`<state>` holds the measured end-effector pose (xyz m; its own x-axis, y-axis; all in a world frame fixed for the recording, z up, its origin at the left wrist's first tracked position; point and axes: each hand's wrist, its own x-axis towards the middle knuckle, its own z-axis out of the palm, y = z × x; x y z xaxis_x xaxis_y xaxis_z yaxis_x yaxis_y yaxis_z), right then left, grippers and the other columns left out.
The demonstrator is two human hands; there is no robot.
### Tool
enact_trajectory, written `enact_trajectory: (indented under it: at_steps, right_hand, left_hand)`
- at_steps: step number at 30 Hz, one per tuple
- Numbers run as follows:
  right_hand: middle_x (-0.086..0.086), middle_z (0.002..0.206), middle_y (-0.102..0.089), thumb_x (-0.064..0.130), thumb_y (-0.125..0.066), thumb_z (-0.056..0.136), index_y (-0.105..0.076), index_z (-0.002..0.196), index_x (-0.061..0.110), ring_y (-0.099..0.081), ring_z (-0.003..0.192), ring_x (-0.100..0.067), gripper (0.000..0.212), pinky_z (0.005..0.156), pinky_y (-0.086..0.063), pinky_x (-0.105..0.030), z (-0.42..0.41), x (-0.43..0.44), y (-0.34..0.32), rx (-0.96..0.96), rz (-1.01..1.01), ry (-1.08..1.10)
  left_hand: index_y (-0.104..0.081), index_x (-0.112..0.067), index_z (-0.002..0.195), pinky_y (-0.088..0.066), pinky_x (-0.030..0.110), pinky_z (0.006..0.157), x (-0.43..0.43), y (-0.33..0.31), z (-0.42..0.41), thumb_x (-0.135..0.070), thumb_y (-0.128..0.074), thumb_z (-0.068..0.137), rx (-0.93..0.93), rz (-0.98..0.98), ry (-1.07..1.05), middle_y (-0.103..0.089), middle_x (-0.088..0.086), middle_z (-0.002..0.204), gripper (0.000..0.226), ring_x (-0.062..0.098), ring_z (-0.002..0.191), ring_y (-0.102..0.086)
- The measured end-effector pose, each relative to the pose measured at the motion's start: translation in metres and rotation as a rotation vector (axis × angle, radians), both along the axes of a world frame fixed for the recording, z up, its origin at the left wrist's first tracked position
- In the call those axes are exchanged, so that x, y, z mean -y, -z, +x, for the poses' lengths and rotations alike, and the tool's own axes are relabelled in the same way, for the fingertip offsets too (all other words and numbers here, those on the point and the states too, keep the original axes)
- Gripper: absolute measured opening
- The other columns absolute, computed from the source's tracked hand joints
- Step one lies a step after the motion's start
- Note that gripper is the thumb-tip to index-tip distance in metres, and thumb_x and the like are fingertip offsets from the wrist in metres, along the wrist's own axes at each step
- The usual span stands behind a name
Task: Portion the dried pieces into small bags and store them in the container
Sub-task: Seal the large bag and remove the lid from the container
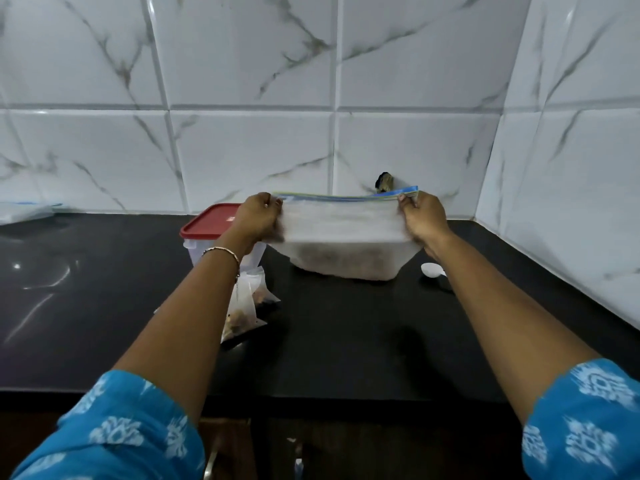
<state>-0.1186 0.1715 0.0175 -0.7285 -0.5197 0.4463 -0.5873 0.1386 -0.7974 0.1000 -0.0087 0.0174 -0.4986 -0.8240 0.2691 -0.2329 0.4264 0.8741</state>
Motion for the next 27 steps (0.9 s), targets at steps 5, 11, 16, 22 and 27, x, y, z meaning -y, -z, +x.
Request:
enact_trajectory:
  at_steps: [5, 11, 16, 22, 27]
  right_hand:
    - [-0.016, 0.101, -0.061, 0.029, -0.056, 0.093, -0.059, 0.089, 0.009, -0.059, 0.098, -0.034, 0.021, 0.072, -0.038, -0.031, 0.002, 0.0, 0.016, -0.133, 0.438, 0.141]
    - [-0.011, 0.114, -0.061, 0.039, -0.073, 0.077, -0.049, 0.119, 0.011, -0.06, 0.105, -0.033, 0.056, 0.078, -0.046, -0.036, 0.018, -0.015, 0.042, -0.332, 0.592, 0.284]
    - [-0.007, 0.127, -0.051, 0.021, -0.066, 0.081, -0.05, 0.126, 0.015, -0.05, 0.118, -0.028, 0.048, 0.093, -0.044, -0.042, 0.027, -0.023, 0.051, -0.797, 0.47, 0.169]
    - [-0.001, 0.155, -0.033, 0.053, -0.048, 0.093, -0.037, 0.147, 0.019, -0.025, 0.145, -0.016, 0.065, 0.118, -0.019, -0.036, 0.054, -0.027, 0.062, -0.763, 0.66, -0.266]
    - [-0.001, 0.158, -0.027, 0.058, -0.054, 0.088, -0.027, 0.151, 0.017, -0.025, 0.145, -0.016, 0.08, 0.119, -0.017, -0.034, 0.055, -0.028, 0.077, -0.792, 0.752, -0.263]
  left_hand:
    - [-0.063, -0.001, 0.096, -0.045, 0.035, 0.079, -0.006, 0.018, -0.005, -0.024, -0.054, 0.095, 0.468, -0.379, -0.167, -0.066, 0.021, 0.103, 0.026, 0.038, 0.102, -0.06]
    - [-0.047, -0.006, 0.115, -0.043, 0.037, 0.077, -0.024, 0.029, 0.0, -0.019, -0.069, 0.082, 0.647, -0.542, -0.195, -0.057, 0.015, 0.115, 0.041, 0.037, 0.105, -0.058]
    - [-0.056, -0.014, 0.122, -0.046, 0.042, 0.095, -0.05, 0.029, 0.0, 0.003, -0.048, 0.088, 0.623, -0.895, 0.016, -0.05, 0.01, 0.131, 0.039, 0.031, 0.121, -0.05]
    - [-0.03, -0.013, 0.151, -0.02, 0.032, 0.118, -0.079, 0.04, -0.002, -0.054, -0.054, 0.091, 0.73, -0.723, 0.313, -0.025, 0.003, 0.16, 0.076, 0.02, 0.145, -0.026]
    - [-0.023, -0.016, 0.153, -0.021, 0.031, 0.116, -0.074, 0.049, -0.003, -0.04, -0.063, 0.09, 0.948, -0.704, 0.321, -0.026, 0.006, 0.159, 0.078, 0.022, 0.144, -0.027]
